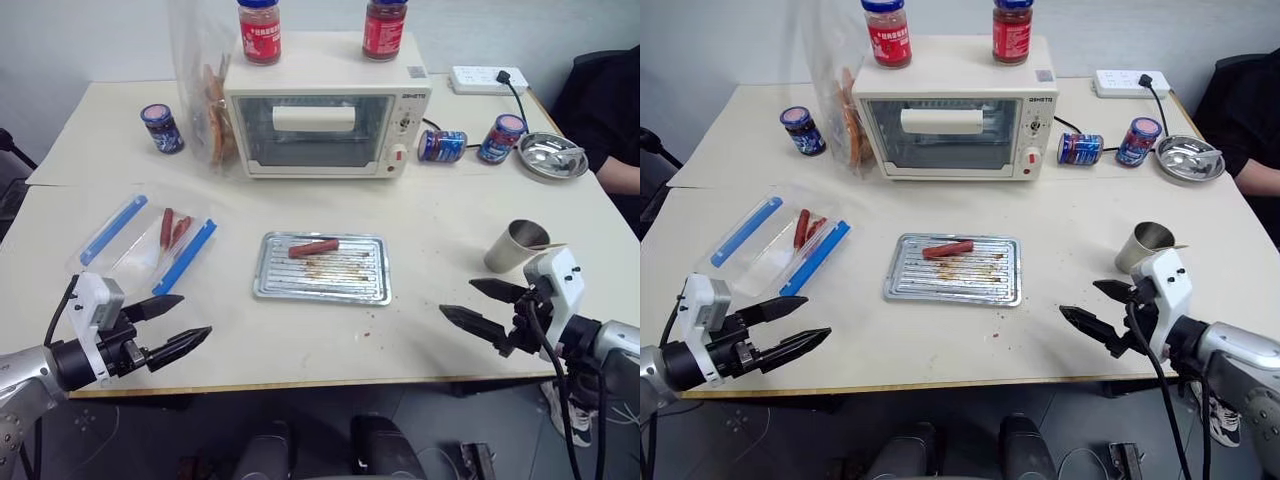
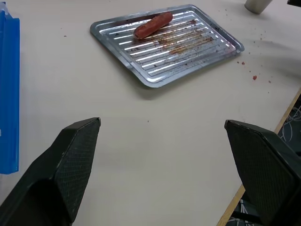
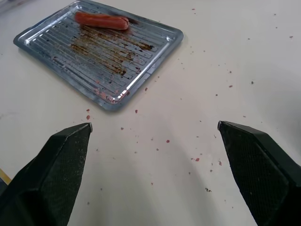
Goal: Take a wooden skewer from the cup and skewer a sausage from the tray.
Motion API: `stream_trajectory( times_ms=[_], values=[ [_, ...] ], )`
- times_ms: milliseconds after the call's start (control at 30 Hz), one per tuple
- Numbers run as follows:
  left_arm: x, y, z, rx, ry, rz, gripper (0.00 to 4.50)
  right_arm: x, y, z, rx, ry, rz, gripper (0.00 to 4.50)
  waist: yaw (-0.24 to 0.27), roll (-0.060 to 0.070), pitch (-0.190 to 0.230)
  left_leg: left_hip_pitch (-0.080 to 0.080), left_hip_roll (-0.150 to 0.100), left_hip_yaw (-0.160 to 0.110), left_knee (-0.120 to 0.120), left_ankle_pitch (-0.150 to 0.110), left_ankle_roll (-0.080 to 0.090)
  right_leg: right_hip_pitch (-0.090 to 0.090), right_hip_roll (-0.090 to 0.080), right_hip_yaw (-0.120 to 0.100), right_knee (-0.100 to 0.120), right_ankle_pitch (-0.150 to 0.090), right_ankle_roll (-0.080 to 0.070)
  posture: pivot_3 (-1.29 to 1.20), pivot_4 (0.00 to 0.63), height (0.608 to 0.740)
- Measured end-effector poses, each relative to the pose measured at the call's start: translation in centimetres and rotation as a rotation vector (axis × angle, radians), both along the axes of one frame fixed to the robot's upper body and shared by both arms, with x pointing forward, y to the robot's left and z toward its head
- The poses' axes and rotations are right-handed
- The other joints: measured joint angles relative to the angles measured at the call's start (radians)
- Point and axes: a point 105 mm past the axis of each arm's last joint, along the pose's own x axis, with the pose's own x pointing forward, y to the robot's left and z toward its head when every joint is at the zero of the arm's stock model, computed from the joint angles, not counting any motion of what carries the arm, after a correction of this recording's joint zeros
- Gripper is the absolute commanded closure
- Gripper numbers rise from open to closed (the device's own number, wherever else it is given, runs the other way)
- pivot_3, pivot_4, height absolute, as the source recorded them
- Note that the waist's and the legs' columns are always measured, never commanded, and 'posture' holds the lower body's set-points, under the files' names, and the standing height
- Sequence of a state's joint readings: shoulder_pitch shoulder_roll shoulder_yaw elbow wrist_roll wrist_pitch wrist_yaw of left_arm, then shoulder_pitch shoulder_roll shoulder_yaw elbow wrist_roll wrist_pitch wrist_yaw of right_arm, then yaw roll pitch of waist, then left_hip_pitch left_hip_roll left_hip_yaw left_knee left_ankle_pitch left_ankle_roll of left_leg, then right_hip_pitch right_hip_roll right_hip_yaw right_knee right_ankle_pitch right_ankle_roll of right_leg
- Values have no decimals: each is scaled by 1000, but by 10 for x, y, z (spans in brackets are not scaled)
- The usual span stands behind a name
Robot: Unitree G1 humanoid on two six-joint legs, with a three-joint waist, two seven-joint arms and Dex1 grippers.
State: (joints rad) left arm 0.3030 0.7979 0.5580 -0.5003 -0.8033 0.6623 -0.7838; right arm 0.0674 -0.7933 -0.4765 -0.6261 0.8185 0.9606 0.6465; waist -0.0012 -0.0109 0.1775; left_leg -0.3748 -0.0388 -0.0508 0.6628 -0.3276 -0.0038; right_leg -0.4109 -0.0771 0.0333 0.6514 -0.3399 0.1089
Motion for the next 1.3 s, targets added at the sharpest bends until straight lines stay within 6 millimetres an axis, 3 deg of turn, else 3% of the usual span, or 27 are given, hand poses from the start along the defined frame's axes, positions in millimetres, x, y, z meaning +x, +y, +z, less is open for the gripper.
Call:
stream_trajectory(
  times_ms=[333, 533, 800, 1033, 1300],
  values=[
    [-1, -3, -6, -4, 3, 1, 38, 0, -2, 0, -17, -6, 2, 0, 0, 0, 0, 3, 0, 0, -1, -2, 4, 3, 0, 0, -3, 0, 0, 0, 150, 740],
    [1, -13, -7, -50, 17, -49, 38, -1, -8, -11, -2, 33, -70, 0, 3, 0, 0, 3, 0, 0, -1, -2, 4, 4, 0, 0, -3, 0, 0, 0, 150, 740],
    [29, -29, -1, -81, -7, -144, 38, -10, -32, -21, 3, 24, -290, 0, 1, 0, 0, 3, 0, 0, -1, -2, 3, 4, 0, 0, -3, 0, 0, 0, 150, 740],
    [41, -77, 15, -143, -13, -417, 38, -7, -64, -17, 38, -66, -560, 0, 0, 0, 0, 3, 0, 0, -1, 0, 0, 3, 0, 0, 0, 0, 0, 0, 150, 740],
    [48, -143, 64, -174, -121, -802, 38, 16, -79, 10, 105, -234, -687, 0, -1, 0, 0, 3, -1, 1, 0, 0, 0, 3, 1, 0, 2, 0, 1, 0, 150, 740]
  ],
)
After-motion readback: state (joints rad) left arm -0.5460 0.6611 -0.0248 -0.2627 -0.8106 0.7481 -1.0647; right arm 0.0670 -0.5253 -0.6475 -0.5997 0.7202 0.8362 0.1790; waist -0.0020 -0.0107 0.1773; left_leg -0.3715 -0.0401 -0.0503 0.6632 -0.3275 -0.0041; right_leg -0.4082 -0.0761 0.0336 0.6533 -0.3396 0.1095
